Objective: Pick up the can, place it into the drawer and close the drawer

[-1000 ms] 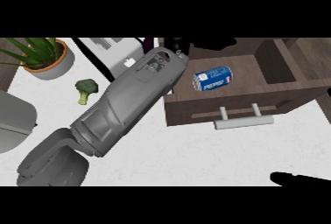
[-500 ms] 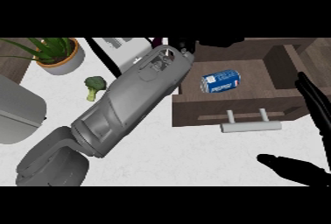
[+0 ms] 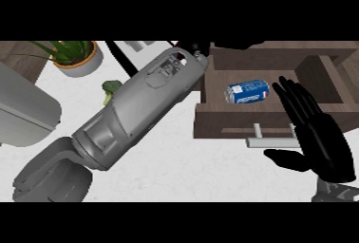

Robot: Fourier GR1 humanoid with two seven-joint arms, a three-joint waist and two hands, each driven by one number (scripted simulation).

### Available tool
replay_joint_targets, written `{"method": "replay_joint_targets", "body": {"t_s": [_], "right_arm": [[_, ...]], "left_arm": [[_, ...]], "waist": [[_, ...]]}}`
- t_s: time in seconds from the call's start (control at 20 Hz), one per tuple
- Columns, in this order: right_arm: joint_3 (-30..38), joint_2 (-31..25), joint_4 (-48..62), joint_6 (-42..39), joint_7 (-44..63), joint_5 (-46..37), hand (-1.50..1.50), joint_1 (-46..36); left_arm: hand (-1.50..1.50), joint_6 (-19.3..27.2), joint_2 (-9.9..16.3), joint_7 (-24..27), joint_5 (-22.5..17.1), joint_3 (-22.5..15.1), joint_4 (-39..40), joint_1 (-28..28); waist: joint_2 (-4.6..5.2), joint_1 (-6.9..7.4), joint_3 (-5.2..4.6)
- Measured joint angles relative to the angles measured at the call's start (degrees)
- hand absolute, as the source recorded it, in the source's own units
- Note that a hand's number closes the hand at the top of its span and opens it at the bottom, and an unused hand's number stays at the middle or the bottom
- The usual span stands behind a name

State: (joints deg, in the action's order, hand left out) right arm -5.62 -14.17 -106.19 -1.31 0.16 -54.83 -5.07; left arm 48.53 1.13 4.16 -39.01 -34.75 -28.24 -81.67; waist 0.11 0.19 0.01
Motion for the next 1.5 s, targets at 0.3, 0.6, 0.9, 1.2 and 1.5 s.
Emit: {"method": "replay_joint_targets", "body": {"t_s": [0.3, 0.6, 0.9, 1.2, 1.5], "right_arm": [[0.59, 3.39, 12.17, 8.74, -2.16, -3.91, -1.5, -3.29], [3.4, 3.95, 24.77, 15.85, -4.75, -6.83, -1.5, -10.11], [5.6, 3.79, 35.98, 22.83, -6.85, -10.38, -1.5, -16.19], [8.47, 3.66, 47.5, 28.31, -6.7, -13.1, -1.5, -24.12], [11.95, 3.56, 58.94, 35.08, -6.62, -14.31, -1.5, -31.65]], "left_arm": [[-1.5, -1.05, 5.88, -5.33, 2.19, -0.7, -6.84, 2.66], [-1.5, -0.85, 11.34, -10.73, 4.39, -1.43, -15.03, 5.46], [-1.5, -2.13, 16.6, -14.31, 5.32, -1.71, -21.91, 9.08], [-1.5, -2.88, 19.86, -17.2, 6.09, -1.8, -26.97, 11.77], [-1.5, -2.77, 23.72, -19.33, 7.14, -2.11, -33.88, 16.55]], "waist": [[-0.33, 1.13, 0.03], [-0.95, 1.83, -0.67], [-1.29, 2.62, -1.25], [-0.97, 3.07, -1.14], [-0.64, 3.63, -0.87]]}}
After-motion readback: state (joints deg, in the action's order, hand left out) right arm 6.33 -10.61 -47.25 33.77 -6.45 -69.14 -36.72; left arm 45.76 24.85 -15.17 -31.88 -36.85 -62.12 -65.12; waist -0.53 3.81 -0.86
